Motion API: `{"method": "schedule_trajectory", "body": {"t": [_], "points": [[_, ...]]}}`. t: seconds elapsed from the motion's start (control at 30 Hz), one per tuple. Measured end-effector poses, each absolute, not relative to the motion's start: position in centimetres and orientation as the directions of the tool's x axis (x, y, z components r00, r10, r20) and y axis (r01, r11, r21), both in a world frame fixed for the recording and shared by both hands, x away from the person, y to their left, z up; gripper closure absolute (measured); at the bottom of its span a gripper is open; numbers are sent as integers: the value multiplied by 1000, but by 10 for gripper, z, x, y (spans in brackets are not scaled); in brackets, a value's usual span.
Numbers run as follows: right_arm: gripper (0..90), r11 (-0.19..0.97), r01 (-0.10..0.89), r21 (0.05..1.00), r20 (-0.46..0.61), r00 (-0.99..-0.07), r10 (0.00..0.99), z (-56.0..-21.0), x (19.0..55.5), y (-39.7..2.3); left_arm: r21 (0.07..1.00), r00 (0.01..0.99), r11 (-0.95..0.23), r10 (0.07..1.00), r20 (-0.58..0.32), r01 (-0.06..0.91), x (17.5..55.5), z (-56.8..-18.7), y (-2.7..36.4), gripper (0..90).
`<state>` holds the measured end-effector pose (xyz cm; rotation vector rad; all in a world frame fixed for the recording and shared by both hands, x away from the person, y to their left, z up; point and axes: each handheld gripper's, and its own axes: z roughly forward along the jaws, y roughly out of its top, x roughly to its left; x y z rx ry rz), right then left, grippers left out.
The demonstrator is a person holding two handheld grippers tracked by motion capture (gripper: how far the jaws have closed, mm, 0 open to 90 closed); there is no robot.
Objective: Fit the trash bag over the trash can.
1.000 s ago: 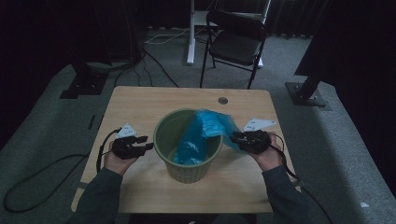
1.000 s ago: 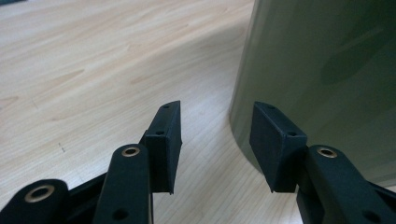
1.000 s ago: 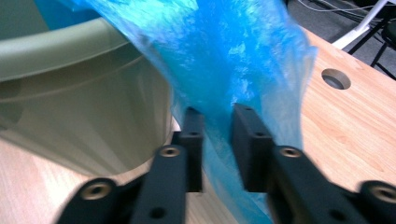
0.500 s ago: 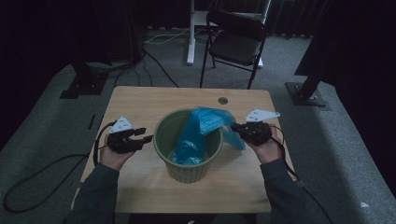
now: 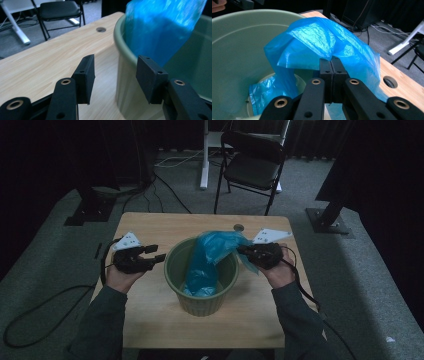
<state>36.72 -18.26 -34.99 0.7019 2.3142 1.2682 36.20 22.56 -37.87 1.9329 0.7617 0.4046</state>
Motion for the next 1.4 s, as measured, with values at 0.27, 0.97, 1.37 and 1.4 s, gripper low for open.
{"method": "schedule_trajectory", "body": {"t": [0.27,0.97,1.37,1.4], "points": [[896,462,212,861,-107,-813,572,-343,369,-171,903,778,-305,626,-49,302,360,-365,216,445],[895,477,173,862,-98,-865,492,-332,372,-131,881,854,-416,520,28,225,358,-340,150,286],[660,474,125,871,-95,-905,414,-326,360,-134,819,808,-528,570,148,223,359,-350,128,843],[620,471,118,874,-95,-910,404,-324,359,-137,816,810,-535,566,154,218,358,-350,128,851]]}}
